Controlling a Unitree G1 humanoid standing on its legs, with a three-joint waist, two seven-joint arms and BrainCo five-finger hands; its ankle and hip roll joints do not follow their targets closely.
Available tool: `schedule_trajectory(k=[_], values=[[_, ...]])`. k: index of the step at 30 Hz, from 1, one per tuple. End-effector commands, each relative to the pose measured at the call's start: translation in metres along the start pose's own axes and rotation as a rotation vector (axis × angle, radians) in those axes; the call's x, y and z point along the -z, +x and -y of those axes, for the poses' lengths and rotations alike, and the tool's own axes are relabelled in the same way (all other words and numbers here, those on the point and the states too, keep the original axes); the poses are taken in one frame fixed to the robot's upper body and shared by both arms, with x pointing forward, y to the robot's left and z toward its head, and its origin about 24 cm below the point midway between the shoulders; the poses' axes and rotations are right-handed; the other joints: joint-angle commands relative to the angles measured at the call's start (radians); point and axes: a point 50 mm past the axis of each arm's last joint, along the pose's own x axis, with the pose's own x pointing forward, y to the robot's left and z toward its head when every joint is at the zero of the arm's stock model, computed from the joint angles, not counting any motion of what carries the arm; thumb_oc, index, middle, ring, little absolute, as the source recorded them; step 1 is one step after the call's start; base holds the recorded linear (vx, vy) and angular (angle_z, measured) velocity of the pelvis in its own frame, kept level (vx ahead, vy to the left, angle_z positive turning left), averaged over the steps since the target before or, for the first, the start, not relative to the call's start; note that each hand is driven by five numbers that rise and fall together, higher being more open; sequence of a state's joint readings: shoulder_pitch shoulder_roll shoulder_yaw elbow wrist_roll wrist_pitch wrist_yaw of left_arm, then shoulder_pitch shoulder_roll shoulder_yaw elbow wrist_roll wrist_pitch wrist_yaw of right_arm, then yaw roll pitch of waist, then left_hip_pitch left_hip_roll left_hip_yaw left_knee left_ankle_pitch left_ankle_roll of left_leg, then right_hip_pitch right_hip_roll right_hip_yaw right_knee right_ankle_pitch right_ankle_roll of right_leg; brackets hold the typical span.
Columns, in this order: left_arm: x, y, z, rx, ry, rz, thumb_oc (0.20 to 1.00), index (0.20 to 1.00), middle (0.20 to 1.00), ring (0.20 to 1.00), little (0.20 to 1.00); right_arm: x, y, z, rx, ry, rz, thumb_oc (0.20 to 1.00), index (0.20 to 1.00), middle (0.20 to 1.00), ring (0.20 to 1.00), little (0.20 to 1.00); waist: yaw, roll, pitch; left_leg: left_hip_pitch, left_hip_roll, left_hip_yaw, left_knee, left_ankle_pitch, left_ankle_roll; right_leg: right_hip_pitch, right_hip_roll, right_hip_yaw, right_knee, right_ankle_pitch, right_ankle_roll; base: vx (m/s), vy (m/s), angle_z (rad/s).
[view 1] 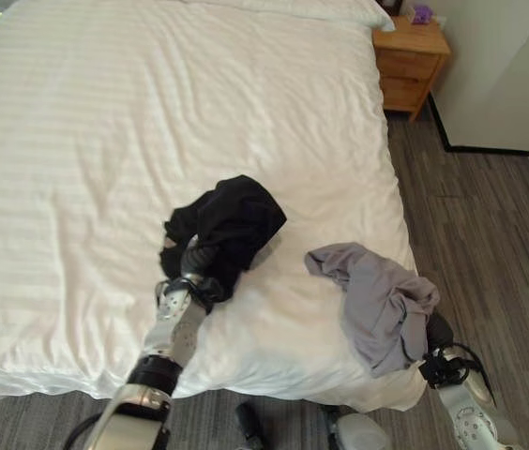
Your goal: Pick up bed clothes into laundry basket.
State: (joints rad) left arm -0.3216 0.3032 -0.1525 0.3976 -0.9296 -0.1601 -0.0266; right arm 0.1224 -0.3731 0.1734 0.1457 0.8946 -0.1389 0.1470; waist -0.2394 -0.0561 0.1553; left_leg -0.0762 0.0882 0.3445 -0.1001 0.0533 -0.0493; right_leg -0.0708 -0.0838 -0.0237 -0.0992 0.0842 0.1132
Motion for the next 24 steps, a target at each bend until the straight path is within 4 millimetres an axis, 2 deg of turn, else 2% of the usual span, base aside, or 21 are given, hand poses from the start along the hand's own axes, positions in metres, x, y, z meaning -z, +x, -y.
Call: schedule_trajectory(k=[1, 3, 5, 6, 7, 9, 11, 14, 15, 16, 17, 19, 20, 21, 22, 23, 24], values=[[-0.035, 0.012, 0.035, 0.190, -0.156, 0.204, 0.200, 0.200, 0.200, 0.200, 0.200, -0.026, 0.011, -0.005, -0.011, -0.013, 0.148, 0.200, 0.200, 0.200, 0.200, 0.200, 0.021, 0.027, -0.047, 0.153, 0.119, 0.033, 0.013, -0.055, -0.106, -0.056, -0.078, -0.030, 0.012, 0.075, 0.080, 0.06, 0.020, 0.01], [-0.030, 0.001, 0.043, 0.253, -0.253, 0.215, 0.200, 0.200, 0.200, 0.200, 0.200, -0.032, 0.012, -0.006, 0.002, 0.029, 0.197, 0.200, 0.200, 0.200, 0.200, 0.200, 0.028, 0.026, -0.064, 0.163, 0.116, 0.027, 0.013, -0.059, -0.102, -0.038, -0.082, -0.035, 0.012, 0.067, 0.078, 0.05, 0.021, -0.02], [-0.025, -0.012, 0.044, 0.270, -0.296, 0.224, 0.200, 0.200, 0.200, 0.200, 0.200, -0.041, 0.012, -0.009, -0.002, 0.077, 0.266, 0.200, 0.200, 0.200, 0.200, 0.200, 0.036, 0.026, -0.080, 0.178, 0.110, 0.023, 0.013, -0.064, -0.097, -0.018, -0.084, -0.035, 0.012, 0.061, 0.076, 0.06, 0.016, 0.00], [-0.020, -0.026, 0.040, 0.273, -0.345, 0.220, 0.200, 0.200, 0.200, 0.200, 0.200, -0.049, 0.010, -0.011, -0.012, 0.115, 0.323, 0.200, 0.200, 0.200, 0.200, 0.200, 0.046, 0.027, -0.092, 0.187, 0.106, 0.017, 0.013, -0.067, -0.091, -0.003, -0.088, -0.041, 0.012, 0.058, 0.074, 0.00, 0.000, 0.00], [-0.020, -0.026, 0.040, 0.273, -0.344, 0.220, 0.200, 0.200, 0.200, 0.200, 0.200, -0.049, 0.010, -0.011, -0.012, 0.116, 0.323, 0.200, 0.200, 0.200, 0.200, 0.200, 0.046, 0.026, -0.095, 0.183, 0.105, 0.017, 0.013, -0.065, -0.091, -0.007, -0.089, -0.040, 0.012, 0.060, 0.074, 0.00, 0.000, 0.00], [-0.018, -0.037, 0.029, 0.245, -0.341, 0.218, 0.200, 0.200, 0.200, 0.200, 0.200, -0.058, 0.007, -0.010, -0.007, 0.156, 0.382, 0.200, 0.200, 0.200, 0.200, 0.200, 0.057, 0.028, -0.107, 0.189, 0.102, 0.012, 0.013, -0.066, -0.087, 0.005, -0.092, -0.045, 0.012, 0.057, 0.073, 0.01, 0.022, 0.05], [-0.010, -0.054, 0.007, 0.151, -0.361, 0.207, 0.200, 0.200, 0.200, 0.200, 0.200, -0.073, 0.002, -0.008, 0.013, 0.250, 0.493, 0.200, 0.200, 0.200, 0.200, 0.200, 0.073, 0.029, -0.121, 0.201, 0.094, 0.000, 0.013, -0.070, -0.079, 0.026, -0.098, -0.052, 0.012, 0.053, 0.073, 0.01, 0.041, 0.06], [-0.010, -0.068, -0.007, 0.078, -0.389, 0.232, 0.200, 0.200, 0.200, 0.200, 0.200, -0.094, -0.007, -0.002, 0.050, 0.272, 0.629, 0.200, 0.200, 0.200, 0.200, 0.200, 0.087, 0.031, -0.130, 0.213, 0.085, -0.015, 0.013, -0.080, -0.071, 0.049, -0.106, -0.061, 0.012, 0.050, 0.075, 0.00, 0.043, 0.19], [-0.010, -0.068, -0.007, 0.078, -0.389, 0.232, 0.200, 0.200, 0.200, 0.200, 0.200, -0.094, -0.006, -0.002, 0.050, 0.273, 0.629, 0.200, 0.200, 0.200, 0.200, 0.200, 0.087, 0.030, -0.132, 0.209, 0.084, -0.015, 0.013, -0.078, -0.071, 0.045, -0.107, -0.061, 0.012, 0.052, 0.074, -0.01, 0.033, 0.17], [-0.010, -0.072, -0.010, 0.058, -0.387, 0.241, 0.200, 0.200, 0.200, 0.200, 0.200, -0.103, -0.010, 0.001, 0.069, 0.278, 0.684, 0.200, 0.200, 0.200, 0.200, 0.200, 0.089, 0.030, -0.134, 0.213, 0.079, -0.017, 0.013, -0.082, -0.066, 0.050, -0.111, -0.062, 0.012, 0.054, 0.077, -0.01, 0.084, 0.20], [-0.015, -0.078, -0.018, 0.024, -0.376, 0.265, 0.200, 0.200, 0.200, 0.200, 0.200, -0.123, -0.022, 0.011, 0.137, 0.260, 0.817, 0.200, 0.200, 0.200, 0.200, 0.200, 0.090, 0.030, -0.136, 0.222, 0.067, -0.024, 0.013, -0.093, -0.055, 0.057, -0.121, -0.063, 0.025, 0.061, 0.084, -0.01, 0.112, 0.22], [-0.017, -0.079, -0.020, 0.015, -0.371, 0.273, 0.200, 0.200, 0.200, 0.200, 0.200, -0.129, -0.025, 0.015, 0.174, 0.262, 0.857, 0.200, 0.200, 0.200, 0.200, 0.200, 0.090, 0.027, -0.139, 0.220, 0.060, -0.026, 0.013, -0.093, -0.049, 0.051, -0.127, -0.058, 0.032, 0.069, 0.086, -0.02, 0.100, 0.19], [-0.021, -0.081, -0.027, -0.019, -0.347, 0.289, 0.200, 0.200, 0.200, 0.200, 0.200, -0.141, -0.039, 0.026, 0.252, 0.209, 0.924, 0.200, 0.200, 0.200, 0.200, 0.200, 0.076, 0.019, -0.138, 0.231, 0.044, -0.021, 0.013, -0.104, -0.038, 0.047, -0.141, -0.042, 0.045, 0.090, 0.097, -0.01, 0.129, 0.02], [-0.025, -0.080, -0.030, -0.028, -0.320, 0.300, 0.200, 0.200, 0.200, 0.200, 0.200, -0.144, -0.046, 0.032, 0.296, 0.161, 0.926, 0.200, 0.200, 0.200, 0.200, 0.200, 0.064, 0.015, -0.137, 0.233, 0.037, -0.016, 0.013, -0.107, -0.035, 0.042, -0.147, -0.030, 0.052, 0.104, 0.103, -0.02, 0.220, -0.06], [-0.037, -0.076, -0.034, -0.027, -0.244, 0.325, 0.200, 0.200, 0.200, 0.200, 0.200, -0.147, -0.063, 0.047, 0.406, 0.020, 0.900, 0.200, 0.200, 0.200, 0.200, 0.200, 0.024, 0.005, -0.128, 0.232, 0.023, 0.000, 0.013, -0.111, -0.027, 0.021, -0.160, 0.001, 0.067, 0.142, 0.116, -0.12, 0.185, -0.06], [-0.054, -0.068, -0.032, 0.006, -0.180, 0.369, 0.200, 0.200, 0.200, 0.200, 0.200, -0.150, -0.077, 0.053, 0.455, -0.026, 0.910, 0.200, 0.200, 0.200, 0.200, 0.200, -0.030, -0.005, -0.104, 0.215, 0.017, 0.031, 0.013, -0.112, -0.024, -0.028, -0.158, 0.042, 0.068, 0.226, 0.143, -0.22, 0.141, -0.28], [-0.061, -0.064, -0.028, 0.022, -0.151, 0.396, 0.200, 0.200, 0.200, 0.200, 0.200, -0.151, -0.082, 0.056, 0.478, -0.046, 0.917, 0.200, 0.200, 0.200, 0.200, 0.200, -0.053, -0.005, -0.097, 0.189, 0.025, 0.069, 0.013, -0.105, -0.029, -0.067, -0.151, 0.051, 0.038, 0.301, 0.149, -0.41, 0.010, -0.67]])
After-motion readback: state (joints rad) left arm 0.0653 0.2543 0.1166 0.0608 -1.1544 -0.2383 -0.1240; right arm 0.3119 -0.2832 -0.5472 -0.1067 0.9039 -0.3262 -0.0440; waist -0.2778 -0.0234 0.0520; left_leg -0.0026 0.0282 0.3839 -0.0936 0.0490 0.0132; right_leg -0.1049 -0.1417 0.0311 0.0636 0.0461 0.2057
